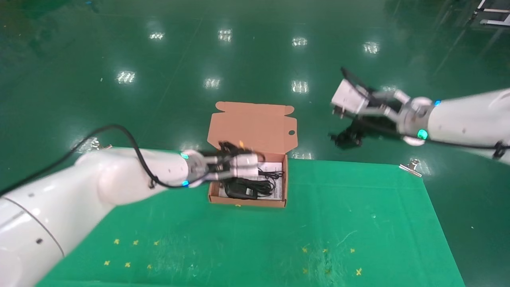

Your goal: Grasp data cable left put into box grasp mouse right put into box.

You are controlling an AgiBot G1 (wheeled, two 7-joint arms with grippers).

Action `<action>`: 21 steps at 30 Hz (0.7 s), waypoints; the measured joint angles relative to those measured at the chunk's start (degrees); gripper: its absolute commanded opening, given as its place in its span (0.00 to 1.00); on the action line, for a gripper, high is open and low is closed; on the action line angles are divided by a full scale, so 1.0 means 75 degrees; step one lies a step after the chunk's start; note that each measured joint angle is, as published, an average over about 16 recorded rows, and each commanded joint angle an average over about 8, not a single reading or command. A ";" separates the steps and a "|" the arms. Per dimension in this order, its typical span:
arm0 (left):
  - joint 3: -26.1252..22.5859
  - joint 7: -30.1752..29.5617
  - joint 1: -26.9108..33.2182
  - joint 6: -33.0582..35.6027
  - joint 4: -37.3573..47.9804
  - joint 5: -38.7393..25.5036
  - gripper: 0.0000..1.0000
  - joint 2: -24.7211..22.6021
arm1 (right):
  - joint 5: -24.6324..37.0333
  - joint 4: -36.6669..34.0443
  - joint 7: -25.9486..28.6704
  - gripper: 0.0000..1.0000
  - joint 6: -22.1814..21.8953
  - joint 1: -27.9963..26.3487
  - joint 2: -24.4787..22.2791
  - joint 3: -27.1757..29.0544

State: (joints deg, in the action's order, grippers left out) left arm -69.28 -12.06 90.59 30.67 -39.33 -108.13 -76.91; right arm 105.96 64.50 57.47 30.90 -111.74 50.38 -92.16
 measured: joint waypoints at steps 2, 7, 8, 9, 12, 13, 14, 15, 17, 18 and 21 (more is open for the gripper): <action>0.0041 -0.0073 0.0102 -0.0058 0.0014 0.0016 1.00 0.0041 | 0.0084 0.0006 -0.0073 1.00 0.0044 -0.0105 0.0001 -0.0004; 0.0189 -0.0271 0.0387 -0.0208 0.0107 0.0067 1.00 0.0122 | 0.0257 0.0032 -0.0297 1.00 0.0218 -0.0352 0.0000 0.0042; 0.0239 -0.0306 0.0429 -0.0217 0.0121 0.0101 1.00 0.0149 | 0.0263 0.0041 -0.0360 1.00 0.0278 -0.0377 -0.0007 0.0083; 0.0298 -0.0337 0.0461 -0.0210 0.0126 0.0148 1.00 0.0183 | 0.0251 0.0052 -0.0430 1.00 0.0349 -0.0386 -0.0017 0.0138; 0.0514 -0.0401 0.0496 -0.0120 0.0087 0.0350 1.00 0.0321 | 0.0125 0.0098 -0.0663 1.00 0.0611 -0.0328 -0.0061 0.0379; 0.0597 -0.0412 0.0483 -0.0064 0.0055 0.0438 1.00 0.0379 | 0.0048 0.0117 -0.0746 1.00 0.0711 -0.0277 -0.0080 0.0485; 0.0689 -0.0420 0.0454 0.0009 0.0013 0.0542 1.00 0.0444 | -0.0050 0.0136 -0.0830 1.00 0.0815 -0.0205 -0.0104 0.0609; 0.0785 -0.0423 0.0411 0.0098 -0.0038 0.0659 1.00 0.0515 | -0.0162 0.0154 -0.0917 1.00 0.0919 -0.0118 -0.0132 0.0748; 0.1003 -0.0426 0.0309 0.0306 -0.0159 0.0924 1.00 0.0677 | -0.0420 0.0195 -0.1111 1.00 0.1153 0.0083 -0.0195 0.1064; 0.1119 -0.0412 0.0231 0.0437 -0.0241 0.1073 1.00 0.0771 | -0.0582 0.0216 -0.1211 1.00 0.1276 0.0214 -0.0231 0.1244; 0.1521 -0.0379 -0.0029 0.0887 -0.0519 0.1590 1.00 0.1089 | -0.1116 0.0286 -0.1562 1.00 0.1696 0.0646 -0.0355 0.1855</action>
State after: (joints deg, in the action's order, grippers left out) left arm -57.87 -14.91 90.37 37.32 -43.22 -96.21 -68.74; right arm 97.59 66.65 45.75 43.62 -106.89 47.72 -78.25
